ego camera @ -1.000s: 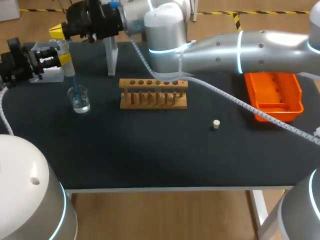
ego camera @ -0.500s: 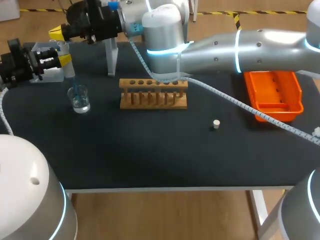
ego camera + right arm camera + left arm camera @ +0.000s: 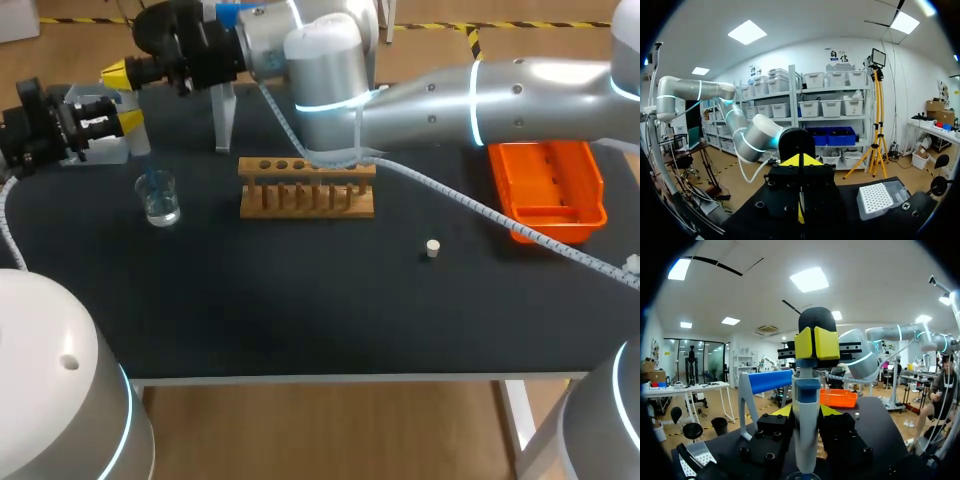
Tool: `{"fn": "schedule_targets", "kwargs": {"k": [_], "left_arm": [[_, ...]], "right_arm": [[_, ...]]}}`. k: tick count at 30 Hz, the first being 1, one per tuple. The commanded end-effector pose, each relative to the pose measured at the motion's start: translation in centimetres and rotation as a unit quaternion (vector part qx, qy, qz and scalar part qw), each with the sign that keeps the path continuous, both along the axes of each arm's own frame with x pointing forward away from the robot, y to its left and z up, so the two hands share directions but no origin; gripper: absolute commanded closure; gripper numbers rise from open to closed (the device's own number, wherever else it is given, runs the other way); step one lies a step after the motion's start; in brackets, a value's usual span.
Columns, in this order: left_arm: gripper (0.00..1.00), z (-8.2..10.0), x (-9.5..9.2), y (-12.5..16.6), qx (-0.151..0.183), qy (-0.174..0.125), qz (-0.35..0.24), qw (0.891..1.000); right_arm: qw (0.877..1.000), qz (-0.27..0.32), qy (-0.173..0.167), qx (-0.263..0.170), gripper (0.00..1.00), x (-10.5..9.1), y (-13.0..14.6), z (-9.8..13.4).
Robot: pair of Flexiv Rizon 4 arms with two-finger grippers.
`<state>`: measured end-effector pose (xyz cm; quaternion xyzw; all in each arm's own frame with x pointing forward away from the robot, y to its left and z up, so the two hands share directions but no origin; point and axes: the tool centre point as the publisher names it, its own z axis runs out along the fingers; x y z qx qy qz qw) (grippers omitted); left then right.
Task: Invert the test tube, pick up the pipette, mount the tip to pipette, aspirate from beaker and dispense into the tube, eject the tip, return the pipette, and cap with the stopper.
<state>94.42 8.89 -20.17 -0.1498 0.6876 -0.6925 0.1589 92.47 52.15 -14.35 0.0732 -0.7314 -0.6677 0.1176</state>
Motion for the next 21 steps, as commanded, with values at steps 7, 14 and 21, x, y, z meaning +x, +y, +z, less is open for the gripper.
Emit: {"fn": "schedule_targets", "kwargs": {"k": [7,14,21], "left_arm": [[1.0,0.4,0.0,0.1,0.0,-0.001,0.0,1.0],[1.0,0.4,0.0,0.1,0.0,-0.001,0.0,1.0],[1.0,0.4,0.0,0.1,0.0,-0.001,0.0,1.0]], "right_arm": [[1.0,0.0,0.005,-0.014,1.0,0.0,-0.2,-1.9],[1.0,0.0,-0.001,-0.008,1.0,0.0,-0.1,-1.0],[1.0,-0.002,-0.026,0.017,1.0,0.1,-0.2,3.0]]}}
